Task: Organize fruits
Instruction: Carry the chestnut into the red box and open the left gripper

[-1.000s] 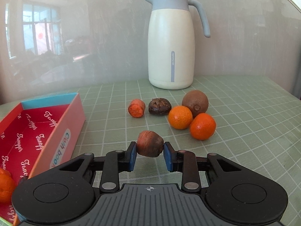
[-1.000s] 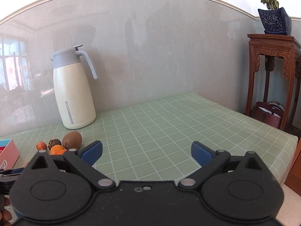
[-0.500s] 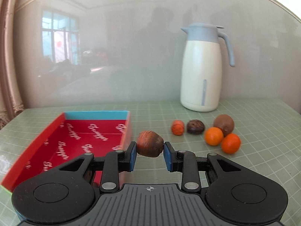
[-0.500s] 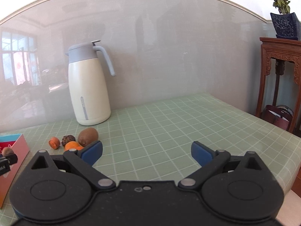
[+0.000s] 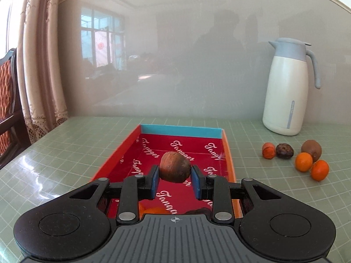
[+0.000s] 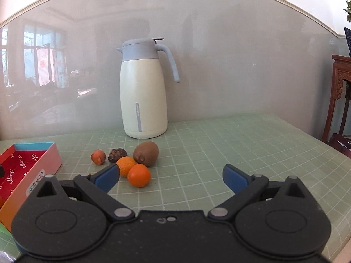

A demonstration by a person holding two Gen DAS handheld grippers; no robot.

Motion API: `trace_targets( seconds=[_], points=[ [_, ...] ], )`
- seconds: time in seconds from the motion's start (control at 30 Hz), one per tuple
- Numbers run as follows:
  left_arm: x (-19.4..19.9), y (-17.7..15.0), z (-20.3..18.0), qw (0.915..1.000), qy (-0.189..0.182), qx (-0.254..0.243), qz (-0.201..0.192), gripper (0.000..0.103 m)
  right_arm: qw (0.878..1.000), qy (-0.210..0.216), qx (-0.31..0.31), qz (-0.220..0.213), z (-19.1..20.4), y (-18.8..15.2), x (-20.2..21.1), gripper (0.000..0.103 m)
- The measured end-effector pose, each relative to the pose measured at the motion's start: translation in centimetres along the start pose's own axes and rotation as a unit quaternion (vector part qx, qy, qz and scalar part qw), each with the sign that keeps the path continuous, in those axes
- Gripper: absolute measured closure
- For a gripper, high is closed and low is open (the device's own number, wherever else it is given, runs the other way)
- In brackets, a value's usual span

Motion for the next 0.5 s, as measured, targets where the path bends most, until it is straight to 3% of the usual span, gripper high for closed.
trace_targets(
  seconds=[0.5],
  points=[
    [-1.2,-1.3,4.3,0.9986,0.035,0.018,0.035,0.072,1.000,0.014,0.019,-0.004,3.5,0.6,-0.3,0.002]
  ],
)
Point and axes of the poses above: each gripper's, at about its wrist camera, not at the fingertips, and x roughly against the way its jaws point, z to its left, y to its top, the point moved 9 cm from there along -x, roughly the way its jaws point, and after that the axes turned 8 degrees about x, right-handed, at the moved point
